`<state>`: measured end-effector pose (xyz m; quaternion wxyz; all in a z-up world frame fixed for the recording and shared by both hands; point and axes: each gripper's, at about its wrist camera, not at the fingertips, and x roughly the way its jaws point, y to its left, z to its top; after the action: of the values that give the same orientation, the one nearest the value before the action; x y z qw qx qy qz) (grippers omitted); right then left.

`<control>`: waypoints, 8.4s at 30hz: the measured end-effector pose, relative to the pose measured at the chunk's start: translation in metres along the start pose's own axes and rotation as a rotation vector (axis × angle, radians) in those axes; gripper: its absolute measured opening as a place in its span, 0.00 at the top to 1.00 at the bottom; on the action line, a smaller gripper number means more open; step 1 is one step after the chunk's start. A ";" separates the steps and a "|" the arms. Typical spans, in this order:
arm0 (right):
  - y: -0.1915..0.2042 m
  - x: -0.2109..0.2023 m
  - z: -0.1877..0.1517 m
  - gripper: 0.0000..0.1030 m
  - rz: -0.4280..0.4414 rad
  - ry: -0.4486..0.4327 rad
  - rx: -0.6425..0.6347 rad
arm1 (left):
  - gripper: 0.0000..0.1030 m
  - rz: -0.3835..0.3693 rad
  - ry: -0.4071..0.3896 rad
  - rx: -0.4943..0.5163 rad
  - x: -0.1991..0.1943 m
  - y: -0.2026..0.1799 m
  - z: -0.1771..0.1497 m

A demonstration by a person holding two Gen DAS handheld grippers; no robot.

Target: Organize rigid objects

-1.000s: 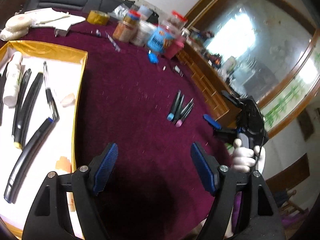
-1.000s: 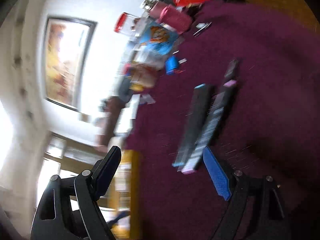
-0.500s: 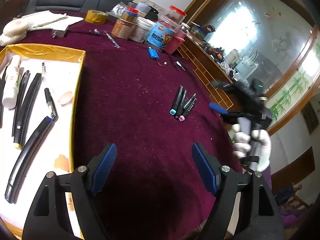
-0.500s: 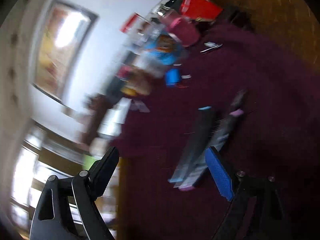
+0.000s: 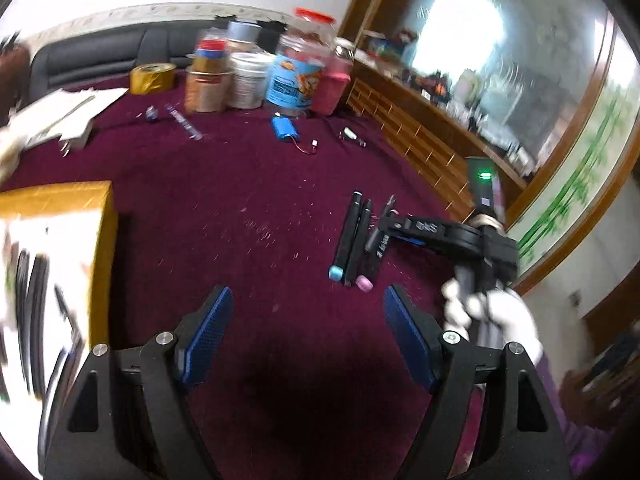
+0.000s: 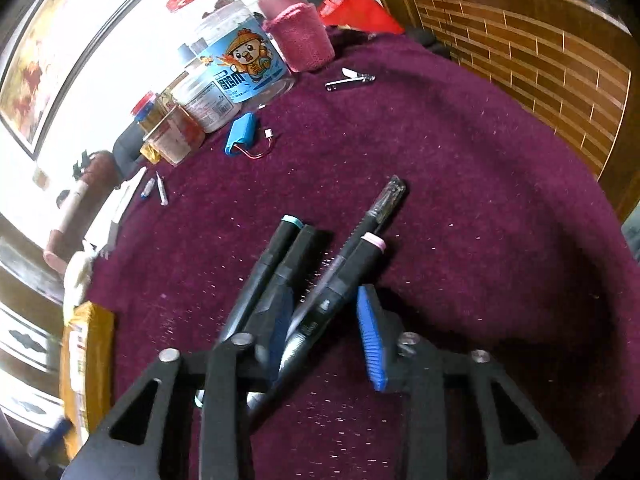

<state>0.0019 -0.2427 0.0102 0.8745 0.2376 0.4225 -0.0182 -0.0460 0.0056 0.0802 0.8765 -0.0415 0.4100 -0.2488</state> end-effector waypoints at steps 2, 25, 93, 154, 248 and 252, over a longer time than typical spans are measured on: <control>-0.007 0.000 0.002 0.77 0.023 -0.010 0.005 | 0.25 -0.011 0.038 0.036 0.027 -0.012 0.010; -0.025 0.000 0.003 0.79 0.145 -0.017 0.093 | 0.54 -0.036 0.163 0.039 0.138 -0.020 0.042; 0.024 -0.009 -0.019 0.80 -0.083 0.005 -0.108 | 0.87 0.034 0.055 0.051 -0.002 0.022 -0.067; 0.161 -0.098 -0.090 0.85 0.444 0.028 -0.331 | 0.88 -0.224 -0.151 -0.305 -0.096 0.111 -0.072; 0.073 -0.012 -0.049 0.93 0.036 0.147 -0.205 | 0.00 0.074 -0.093 -0.182 -0.098 0.071 -0.066; 0.092 -0.012 -0.074 0.93 0.217 0.264 -0.241 | 0.00 0.064 -0.085 -0.189 -0.097 0.072 -0.069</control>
<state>-0.0383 -0.1315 0.0168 0.8305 0.1759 0.5044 0.1580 -0.1204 0.1229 0.0826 0.8928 -0.1215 0.3951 -0.1790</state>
